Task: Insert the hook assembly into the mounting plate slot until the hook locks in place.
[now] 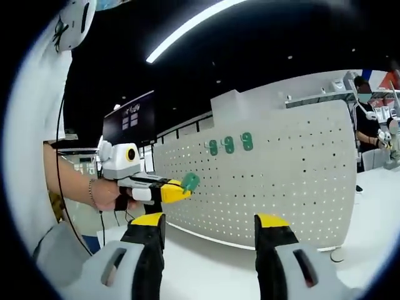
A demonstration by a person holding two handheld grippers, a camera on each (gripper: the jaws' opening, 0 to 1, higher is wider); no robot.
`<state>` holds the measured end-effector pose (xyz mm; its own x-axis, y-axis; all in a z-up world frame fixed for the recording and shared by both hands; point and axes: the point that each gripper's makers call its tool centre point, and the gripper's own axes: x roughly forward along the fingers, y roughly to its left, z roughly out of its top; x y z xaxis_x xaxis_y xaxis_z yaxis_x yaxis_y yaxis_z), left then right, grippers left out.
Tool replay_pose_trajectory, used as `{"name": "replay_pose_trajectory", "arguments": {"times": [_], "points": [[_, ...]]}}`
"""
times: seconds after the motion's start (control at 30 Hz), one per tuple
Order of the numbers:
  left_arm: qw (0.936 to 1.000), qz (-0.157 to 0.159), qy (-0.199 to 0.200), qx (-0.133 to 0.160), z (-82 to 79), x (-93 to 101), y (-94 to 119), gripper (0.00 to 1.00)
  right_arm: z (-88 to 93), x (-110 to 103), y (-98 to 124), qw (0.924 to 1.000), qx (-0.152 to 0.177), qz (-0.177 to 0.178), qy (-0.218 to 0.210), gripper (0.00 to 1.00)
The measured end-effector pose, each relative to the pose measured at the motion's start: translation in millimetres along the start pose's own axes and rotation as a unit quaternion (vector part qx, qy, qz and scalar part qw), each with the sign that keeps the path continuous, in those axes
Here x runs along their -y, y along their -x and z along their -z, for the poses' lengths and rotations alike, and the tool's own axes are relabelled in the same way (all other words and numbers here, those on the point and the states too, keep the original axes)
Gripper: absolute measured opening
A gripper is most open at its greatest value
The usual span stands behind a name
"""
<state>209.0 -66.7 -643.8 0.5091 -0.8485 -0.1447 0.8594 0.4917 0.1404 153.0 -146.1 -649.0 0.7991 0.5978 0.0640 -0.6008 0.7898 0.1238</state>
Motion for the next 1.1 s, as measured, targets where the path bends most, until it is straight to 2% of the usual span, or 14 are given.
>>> {"name": "replay_pose_trajectory", "arguments": {"times": [0.2,0.47,0.73,1.1], "points": [[1.0000,-0.004,0.000,0.003,-1.3,0.1,1,0.03,-9.1,-10,-19,0.9995,0.015,-0.018,-0.020,0.49],[0.9999,-0.008,0.001,0.007,-2.8,-0.7,4,0.03,-11.8,-22,-39,0.9985,0.022,-0.040,-0.031,0.47],[0.9999,-0.011,0.002,0.010,-4.5,-0.7,5,0.03,-16.0,-30,-48,0.9968,0.031,-0.050,-0.054,0.44],[0.9997,-0.016,0.005,0.018,-7.8,-1.8,7,0.03,-18.4,-32,-57,0.9912,0.046,-0.055,-0.112,0.41]]}}
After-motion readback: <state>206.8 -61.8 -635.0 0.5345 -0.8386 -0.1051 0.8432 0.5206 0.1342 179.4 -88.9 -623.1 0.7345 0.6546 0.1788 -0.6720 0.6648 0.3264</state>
